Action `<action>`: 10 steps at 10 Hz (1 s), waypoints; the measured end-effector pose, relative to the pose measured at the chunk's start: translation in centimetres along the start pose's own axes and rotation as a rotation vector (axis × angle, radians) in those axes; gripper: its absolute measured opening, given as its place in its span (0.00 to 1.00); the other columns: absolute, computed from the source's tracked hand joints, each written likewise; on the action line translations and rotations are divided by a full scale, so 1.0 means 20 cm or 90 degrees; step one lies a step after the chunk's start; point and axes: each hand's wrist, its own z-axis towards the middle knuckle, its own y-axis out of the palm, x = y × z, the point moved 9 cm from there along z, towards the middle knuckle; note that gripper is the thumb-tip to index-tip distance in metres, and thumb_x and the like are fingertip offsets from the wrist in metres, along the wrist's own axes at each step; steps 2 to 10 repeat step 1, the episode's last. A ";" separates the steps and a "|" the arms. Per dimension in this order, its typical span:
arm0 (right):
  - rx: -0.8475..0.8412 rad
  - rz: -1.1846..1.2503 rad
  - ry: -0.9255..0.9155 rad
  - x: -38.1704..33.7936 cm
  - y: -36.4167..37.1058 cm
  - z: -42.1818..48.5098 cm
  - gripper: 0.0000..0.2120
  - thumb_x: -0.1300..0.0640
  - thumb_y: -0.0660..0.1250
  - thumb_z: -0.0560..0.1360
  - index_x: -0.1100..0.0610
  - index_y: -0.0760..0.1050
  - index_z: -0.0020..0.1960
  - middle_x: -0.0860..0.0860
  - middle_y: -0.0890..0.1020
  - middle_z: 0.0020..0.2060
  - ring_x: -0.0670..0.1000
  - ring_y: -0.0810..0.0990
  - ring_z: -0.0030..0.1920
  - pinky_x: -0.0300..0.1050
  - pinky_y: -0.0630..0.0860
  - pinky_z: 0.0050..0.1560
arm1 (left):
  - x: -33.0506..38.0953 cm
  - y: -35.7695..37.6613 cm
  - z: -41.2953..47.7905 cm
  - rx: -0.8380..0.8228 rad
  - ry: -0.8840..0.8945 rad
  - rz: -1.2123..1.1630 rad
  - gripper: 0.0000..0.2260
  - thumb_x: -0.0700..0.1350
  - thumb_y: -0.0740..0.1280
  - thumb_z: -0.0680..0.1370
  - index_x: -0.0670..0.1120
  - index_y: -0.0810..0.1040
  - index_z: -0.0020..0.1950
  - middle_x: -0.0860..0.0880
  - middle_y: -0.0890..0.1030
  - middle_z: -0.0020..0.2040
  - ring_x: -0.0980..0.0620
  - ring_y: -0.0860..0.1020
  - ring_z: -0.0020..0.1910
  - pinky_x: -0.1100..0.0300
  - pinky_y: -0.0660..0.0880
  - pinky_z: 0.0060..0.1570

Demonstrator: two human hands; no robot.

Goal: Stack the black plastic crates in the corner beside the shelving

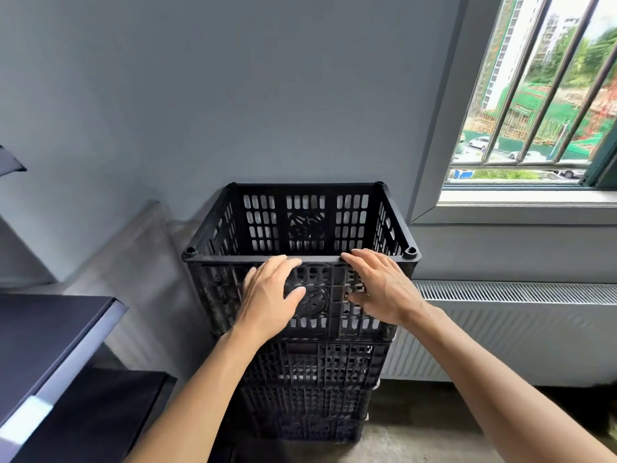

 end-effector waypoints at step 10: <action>0.002 0.013 -0.003 0.00 -0.04 -0.08 0.36 0.49 0.69 0.75 0.49 0.56 0.78 0.50 0.60 0.77 0.52 0.55 0.77 0.50 0.52 0.77 | 0.10 0.00 -0.08 0.016 0.016 -0.014 0.22 0.51 0.66 0.78 0.53 0.70 0.72 0.55 0.69 0.72 0.54 0.64 0.72 0.52 0.56 0.74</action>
